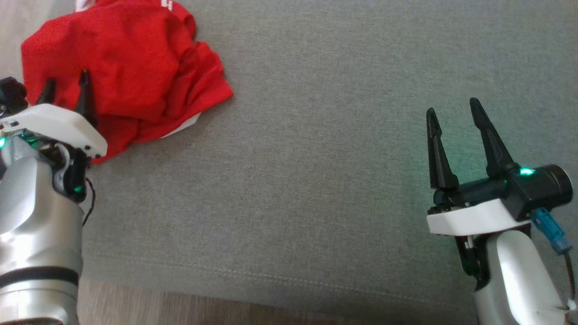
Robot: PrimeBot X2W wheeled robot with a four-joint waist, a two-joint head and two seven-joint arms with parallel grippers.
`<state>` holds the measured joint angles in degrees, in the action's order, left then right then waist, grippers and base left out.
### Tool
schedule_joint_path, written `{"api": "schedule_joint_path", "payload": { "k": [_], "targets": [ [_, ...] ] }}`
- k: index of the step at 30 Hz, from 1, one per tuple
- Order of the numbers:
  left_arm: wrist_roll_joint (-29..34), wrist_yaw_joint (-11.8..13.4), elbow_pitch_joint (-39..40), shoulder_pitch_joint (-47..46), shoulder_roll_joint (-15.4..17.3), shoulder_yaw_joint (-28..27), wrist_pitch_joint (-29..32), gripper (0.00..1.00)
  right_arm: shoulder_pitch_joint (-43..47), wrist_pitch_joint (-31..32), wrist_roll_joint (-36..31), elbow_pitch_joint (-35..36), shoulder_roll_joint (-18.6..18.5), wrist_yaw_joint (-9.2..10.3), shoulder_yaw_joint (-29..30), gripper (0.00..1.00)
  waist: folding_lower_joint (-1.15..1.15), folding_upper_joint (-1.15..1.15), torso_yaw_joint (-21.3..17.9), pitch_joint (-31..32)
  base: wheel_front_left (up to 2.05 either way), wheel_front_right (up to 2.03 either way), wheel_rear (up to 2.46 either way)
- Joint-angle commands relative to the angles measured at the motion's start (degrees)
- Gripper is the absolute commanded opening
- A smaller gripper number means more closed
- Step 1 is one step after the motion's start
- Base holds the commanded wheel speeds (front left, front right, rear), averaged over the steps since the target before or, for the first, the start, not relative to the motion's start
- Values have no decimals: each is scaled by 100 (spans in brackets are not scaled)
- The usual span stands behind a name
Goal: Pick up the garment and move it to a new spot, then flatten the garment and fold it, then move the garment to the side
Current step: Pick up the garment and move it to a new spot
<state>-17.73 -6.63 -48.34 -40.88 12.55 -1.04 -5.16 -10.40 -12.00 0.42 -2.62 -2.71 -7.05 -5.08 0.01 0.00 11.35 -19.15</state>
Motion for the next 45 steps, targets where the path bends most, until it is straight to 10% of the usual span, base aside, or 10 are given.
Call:
{"api": "schedule_joint_path", "payload": {
  "k": [1,2,3,14,26,45],
  "targets": [
    [6,-16,-42,-300,343,-114,-37,100,-204,-16,-1,218,-17,-44,-148,100,-1,0,-74,-56,0,0,0],
    [-13,-22,-150,-345,352,-103,-36,38,-206,-21,3,217,-17,-44,-153,100,-1,0,-94,-68,0,0,0],
    [-29,-29,-252,-386,360,-87,-39,0,-209,-26,5,215,-17,-44,-156,100,-1,0,-109,-80,0,0,0],
    [-116,0,-468,-675,486,-84,-853,0,-206,-116,112,75,-17,-44,-165,100,-1,0,-117,70,0,0,0],
    [143,132,2032,-249,263,-497,-982,0,-125,-248,391,-272,-17,-44,-306,100,-1,0,-104,755,0,0,0],
    [-17,68,3370,1577,-483,267,-582,0,151,-298,672,-163,-17,-44,-272,100,-1,0,-377,1485,0,0,0]
  ]
}}
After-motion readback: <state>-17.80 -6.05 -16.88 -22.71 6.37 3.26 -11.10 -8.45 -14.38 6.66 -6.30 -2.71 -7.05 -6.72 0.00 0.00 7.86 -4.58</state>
